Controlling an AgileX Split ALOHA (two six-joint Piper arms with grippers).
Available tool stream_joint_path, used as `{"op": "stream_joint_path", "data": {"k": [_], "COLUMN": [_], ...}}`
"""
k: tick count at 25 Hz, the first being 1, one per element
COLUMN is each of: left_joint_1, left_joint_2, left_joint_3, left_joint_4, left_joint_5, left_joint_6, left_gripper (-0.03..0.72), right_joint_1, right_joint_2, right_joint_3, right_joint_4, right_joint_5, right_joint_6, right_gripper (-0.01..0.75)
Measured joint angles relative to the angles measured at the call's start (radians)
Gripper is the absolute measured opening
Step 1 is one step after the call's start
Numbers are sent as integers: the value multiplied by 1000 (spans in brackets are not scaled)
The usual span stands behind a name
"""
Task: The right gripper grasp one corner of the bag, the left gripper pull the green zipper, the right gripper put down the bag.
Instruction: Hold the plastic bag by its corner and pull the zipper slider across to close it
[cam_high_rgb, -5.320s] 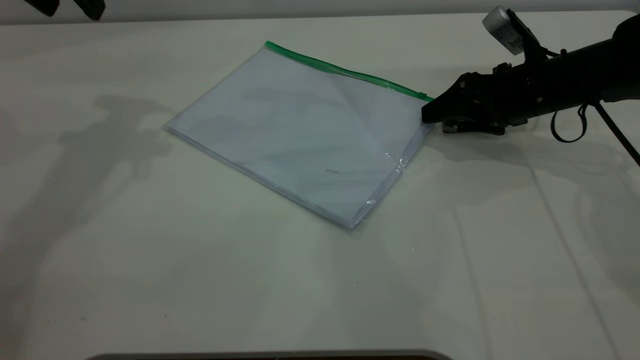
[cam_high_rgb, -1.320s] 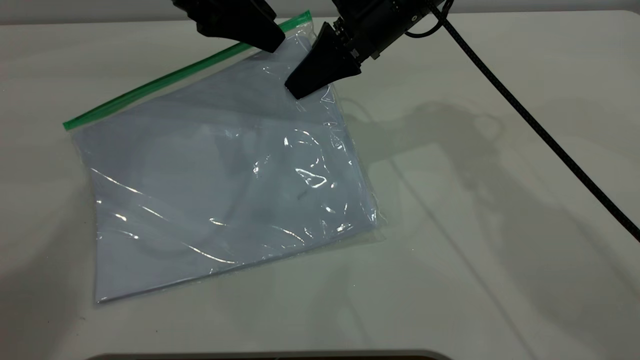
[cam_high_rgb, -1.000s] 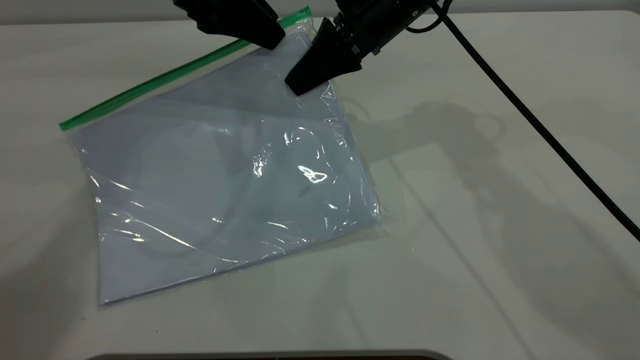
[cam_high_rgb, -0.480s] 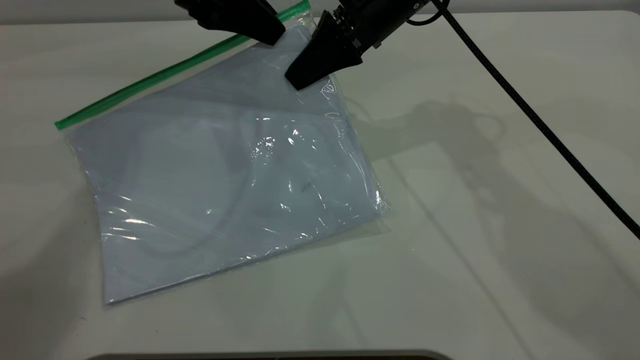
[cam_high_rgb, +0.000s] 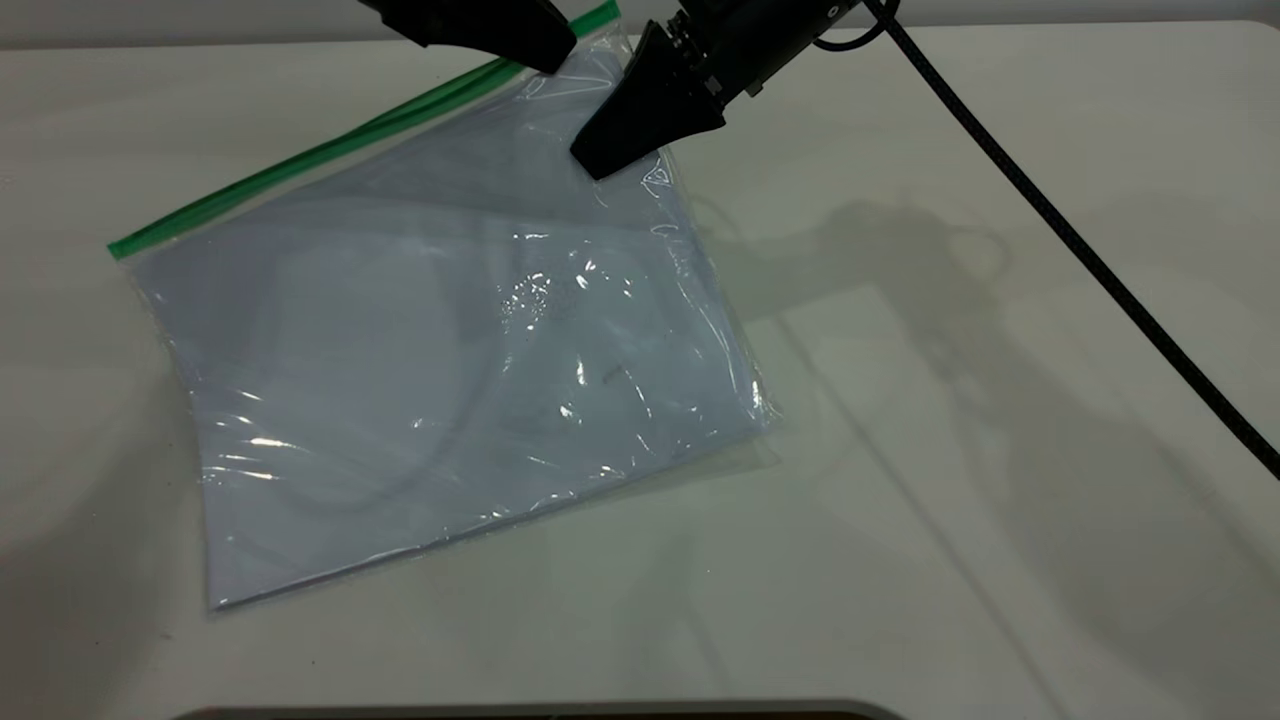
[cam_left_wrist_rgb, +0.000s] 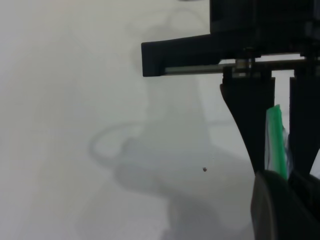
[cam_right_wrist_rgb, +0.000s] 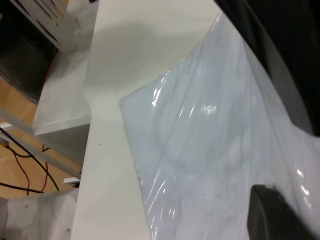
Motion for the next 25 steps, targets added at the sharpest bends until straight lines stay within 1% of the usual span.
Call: {"op": "stream_joint_path", "data": {"k": [9, 13, 20, 25], "left_joint_1": [0, 0, -4, -4], "left_joint_2": [1, 1, 1, 1], "left_joint_3": [0, -1, -10, -10], "left_joint_4": [0, 10, 4, 8], "left_joint_5": [3, 5, -52, -66], "left_joint_6": [0, -3, -11, -11], "left_gripper": [49, 48, 48, 48], "right_joint_1": [-5, -28, -80, -86], "right_joint_2": [0, 0, 0, 0], "right_joint_3": [0, 0, 0, 0], "right_joint_4": [5, 29, 77, 94], "right_joint_5": [2, 5, 21, 23], "right_joint_6": [24, 29, 44, 48], "right_gripper": [34, 34, 34, 34]}}
